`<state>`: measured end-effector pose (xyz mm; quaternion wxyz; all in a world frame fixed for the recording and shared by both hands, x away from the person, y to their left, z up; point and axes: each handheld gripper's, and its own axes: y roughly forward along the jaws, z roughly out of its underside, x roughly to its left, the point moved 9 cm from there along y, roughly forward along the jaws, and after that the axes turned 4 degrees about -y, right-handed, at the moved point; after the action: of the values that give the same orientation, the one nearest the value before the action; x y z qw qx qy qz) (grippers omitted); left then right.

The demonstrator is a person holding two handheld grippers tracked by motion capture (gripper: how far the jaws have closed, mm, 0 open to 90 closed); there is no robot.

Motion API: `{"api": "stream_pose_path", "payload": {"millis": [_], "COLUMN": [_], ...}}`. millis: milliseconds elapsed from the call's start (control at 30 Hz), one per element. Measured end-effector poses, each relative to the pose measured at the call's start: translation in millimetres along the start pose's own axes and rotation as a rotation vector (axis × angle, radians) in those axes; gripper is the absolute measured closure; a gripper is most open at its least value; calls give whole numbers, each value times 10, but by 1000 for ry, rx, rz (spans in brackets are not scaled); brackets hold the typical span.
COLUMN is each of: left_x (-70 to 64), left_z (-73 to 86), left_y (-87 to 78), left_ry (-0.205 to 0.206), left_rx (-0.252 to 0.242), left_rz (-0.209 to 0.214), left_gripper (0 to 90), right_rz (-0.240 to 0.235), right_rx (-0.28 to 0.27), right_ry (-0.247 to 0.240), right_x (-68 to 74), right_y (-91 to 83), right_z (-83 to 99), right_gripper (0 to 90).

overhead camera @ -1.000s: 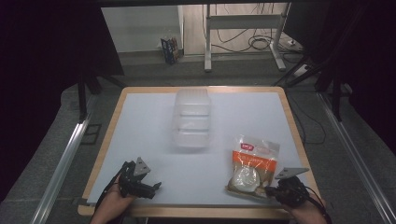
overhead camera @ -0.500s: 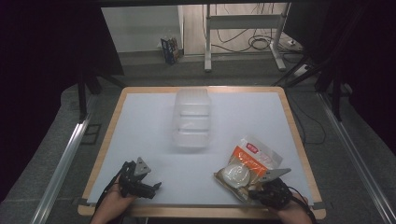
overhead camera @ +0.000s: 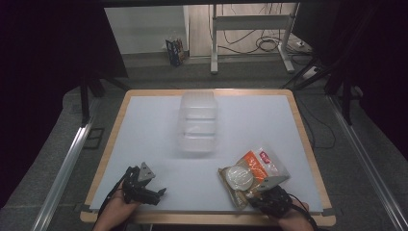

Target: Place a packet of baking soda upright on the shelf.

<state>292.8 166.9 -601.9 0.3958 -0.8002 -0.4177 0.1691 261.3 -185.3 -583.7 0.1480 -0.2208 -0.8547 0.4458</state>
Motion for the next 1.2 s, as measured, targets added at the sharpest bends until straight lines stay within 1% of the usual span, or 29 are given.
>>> {"api": "stream_pose_path", "payload": {"millis": [33, 67, 100, 133, 167, 200, 233, 333, 400, 467, 533, 567, 633, 667, 700, 833, 933, 1000, 1100, 1167, 1200], "left_x": [0, 0, 0, 0, 0, 0, 0, 2, 0, -2, -2, -2, 1, 2, 2, 0, 1, 2, 3, 5, 5], "left_z": [0, 0, 0, 0, -1, -1, -2, -1, -1, -2, -1, -1, -1, 0, 0, -1, 0, 0, 0, 2, 2], "left_y": [0, 0, 0, 0, -1, -2, -4, -2, -1, 1, 2, 2, 2, 2, 2, 4, 5, 5, 4, 4, 5], "left_ry": [0, 0, 0, 0, 1, 0, 1, -1, 0, 0, 1, 1, 0, -1, -1, 1, 0, -1, -2, 1, 1], "left_rx": [0, 0, 0, 0, -1, -2, -3, -1, -1, -1, 0, 0, 1, 1, 1, 1, 3, 3, 3, 6, 7], "left_rz": [0, 0, 0, 0, -1, -2, -3, -1, -1, -3, -3, -3, -1, 0, 0, -3, -2, -2, -2, -3, -3], "left_gripper": [35, 35, 35, 35, 35, 35, 35, 35, 35, 35, 35, 35, 35, 35, 35, 35, 35, 35, 35, 35, 35], "right_rz": [0, 10, 19, 32, 32, 44, 44, 88, 100, 116, 127, 132, 142, 146, 146, 160, 162, 160, 173, 174, 174], "right_rx": [0, 0, -3, -8, -8, -9, -9, -6, -19, -29, -47, -57, -62, -67, -67, -88, -107, -125, -129, -149, -149], "right_ry": [0, 4, 12, 33, 33, 52, 52, 86, 114, 128, 128, 132, 142, 151, 151, 179, 201, 216, 229, 247, 247], "right_x": [0, -17, -38, -88, -88, -145, -145, -251, -304, -343, -369, -377, -394, -419, -419, -492, -543, -573, -621, -672, -672], "right_y": [0, -29, -59, -123, -123, -188, -188, -286, -347, -399, -427, -436, -446, -456, -456, -492, -527, -541, -576, -614, -614], "right_z": [0, 25, 48, 105, 105, 177, 177, 292, 347, 371, 350, 332, 317, 310, 310, 285, 258, 225, 184, 130, 130], "right_gripper": [887, 885, 883, 870, 870, 853, 853, 828, 805, 750, 694, 651, 590, 538, 538, 469, 438, 412, 378, 354, 354]}}
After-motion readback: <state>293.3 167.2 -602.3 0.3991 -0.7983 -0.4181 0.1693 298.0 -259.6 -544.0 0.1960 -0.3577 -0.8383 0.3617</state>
